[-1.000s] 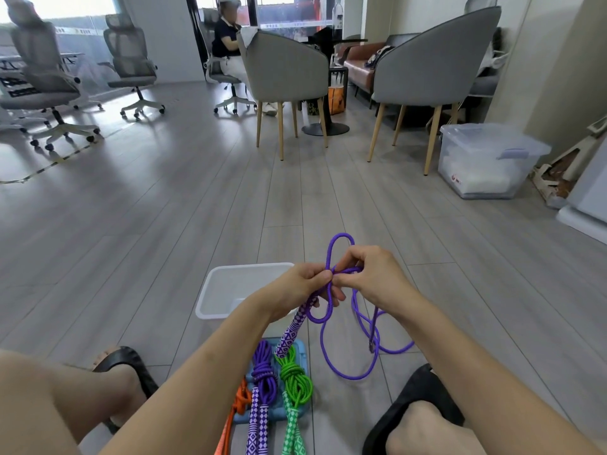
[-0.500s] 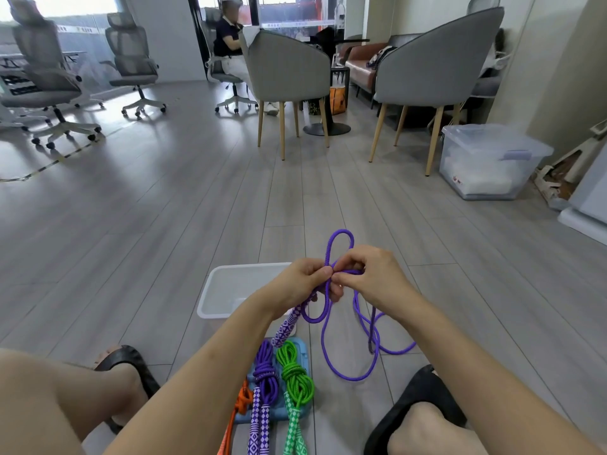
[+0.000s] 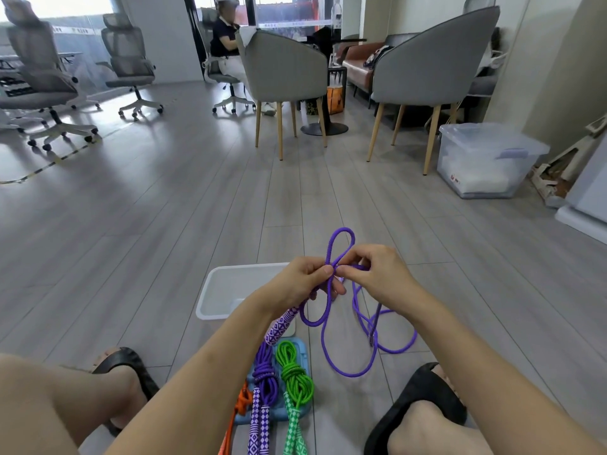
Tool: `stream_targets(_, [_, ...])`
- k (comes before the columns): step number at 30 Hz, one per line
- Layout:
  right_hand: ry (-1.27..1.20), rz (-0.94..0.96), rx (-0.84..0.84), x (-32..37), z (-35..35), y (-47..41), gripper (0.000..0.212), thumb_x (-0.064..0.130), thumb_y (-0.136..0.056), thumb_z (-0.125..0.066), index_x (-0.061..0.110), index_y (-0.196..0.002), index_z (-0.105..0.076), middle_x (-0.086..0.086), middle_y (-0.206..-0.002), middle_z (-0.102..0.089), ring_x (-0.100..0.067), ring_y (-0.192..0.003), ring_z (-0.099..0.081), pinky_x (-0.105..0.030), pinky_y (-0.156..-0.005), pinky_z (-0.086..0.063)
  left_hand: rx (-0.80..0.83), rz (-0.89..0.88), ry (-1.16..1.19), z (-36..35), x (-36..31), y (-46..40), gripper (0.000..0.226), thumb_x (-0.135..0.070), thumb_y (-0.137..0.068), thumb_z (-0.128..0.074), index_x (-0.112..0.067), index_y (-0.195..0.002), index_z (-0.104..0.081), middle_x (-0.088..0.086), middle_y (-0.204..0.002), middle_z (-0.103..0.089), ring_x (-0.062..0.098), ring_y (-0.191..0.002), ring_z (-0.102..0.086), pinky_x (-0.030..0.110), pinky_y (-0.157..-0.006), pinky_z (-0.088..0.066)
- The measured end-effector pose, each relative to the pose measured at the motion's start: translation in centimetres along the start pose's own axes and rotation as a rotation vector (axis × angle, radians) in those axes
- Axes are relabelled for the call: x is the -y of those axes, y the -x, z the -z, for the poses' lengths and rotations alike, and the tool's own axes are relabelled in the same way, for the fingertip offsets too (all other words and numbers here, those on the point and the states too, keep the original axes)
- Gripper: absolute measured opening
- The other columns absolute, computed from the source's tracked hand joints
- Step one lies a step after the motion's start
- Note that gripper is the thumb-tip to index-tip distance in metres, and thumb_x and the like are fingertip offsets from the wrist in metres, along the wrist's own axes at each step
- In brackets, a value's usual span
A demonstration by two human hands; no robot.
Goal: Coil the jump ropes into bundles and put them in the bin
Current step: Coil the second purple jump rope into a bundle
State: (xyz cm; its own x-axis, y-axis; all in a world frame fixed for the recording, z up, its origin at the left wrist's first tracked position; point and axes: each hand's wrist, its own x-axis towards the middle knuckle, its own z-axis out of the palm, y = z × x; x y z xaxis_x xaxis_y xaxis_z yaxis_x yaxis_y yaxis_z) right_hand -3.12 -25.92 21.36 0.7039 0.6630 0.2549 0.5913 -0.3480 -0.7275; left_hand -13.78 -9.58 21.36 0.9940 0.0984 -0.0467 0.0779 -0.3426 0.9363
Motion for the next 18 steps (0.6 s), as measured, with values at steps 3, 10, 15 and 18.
stream_targets(3, [0.012,0.014,-0.008,-0.1,-0.4,0.1,0.005,0.029,-0.090,-0.078,0.031,-0.087,-0.074,0.014,-0.078,-0.070,0.000,-0.070,-0.060,-0.014,-0.064,-0.044,0.026,0.031,-0.049,0.1,0.0,-0.1,0.028,-0.017,-0.110,-0.040,-0.005,-0.104,-0.066,-0.001,-0.084,-0.074,0.006,-0.071,-0.062,0.022,-0.067,-0.045])
stream_targets(10, [-0.212,-0.160,-0.087,-3.5,0.3,-0.3,0.019,0.029,-0.100,-0.066,0.020,-0.083,-0.069,0.013,-0.061,-0.056,-0.005,-0.058,-0.046,-0.017,-0.057,-0.038,-0.268,0.042,0.452,1.9,0.3,-0.6,0.024,-0.012,-0.111,-0.033,-0.007,-0.096,-0.052,0.003,-0.070,-0.058,0.020,-0.066,-0.065,0.032,-0.077,-0.053])
stream_targets(15, [-0.318,-0.354,-0.255,-4.9,-0.8,0.0,0.039,0.041,-0.097,-0.069,0.012,-0.073,-0.059,0.004,-0.060,-0.046,-0.012,-0.056,-0.038,-0.031,-0.058,-0.035,-0.236,0.067,0.587,2.1,0.2,-0.1,0.026,-0.013,-0.111,-0.033,-0.008,-0.099,-0.055,0.011,-0.096,-0.074,0.025,-0.086,-0.072,0.036,-0.082,-0.055])
stream_targets(18, [-0.369,-0.377,-0.315,-3.7,-1.8,-0.3,0.031,0.035,-0.101,-0.064,0.011,-0.080,-0.064,0.003,-0.065,-0.055,-0.011,-0.058,-0.044,-0.027,-0.057,-0.039,-0.173,0.071,0.569,1.4,0.3,0.0,0.025,-0.015,-0.111,-0.032,-0.009,-0.100,-0.054,0.015,-0.116,-0.075,0.029,-0.105,-0.073,0.033,-0.079,-0.057])
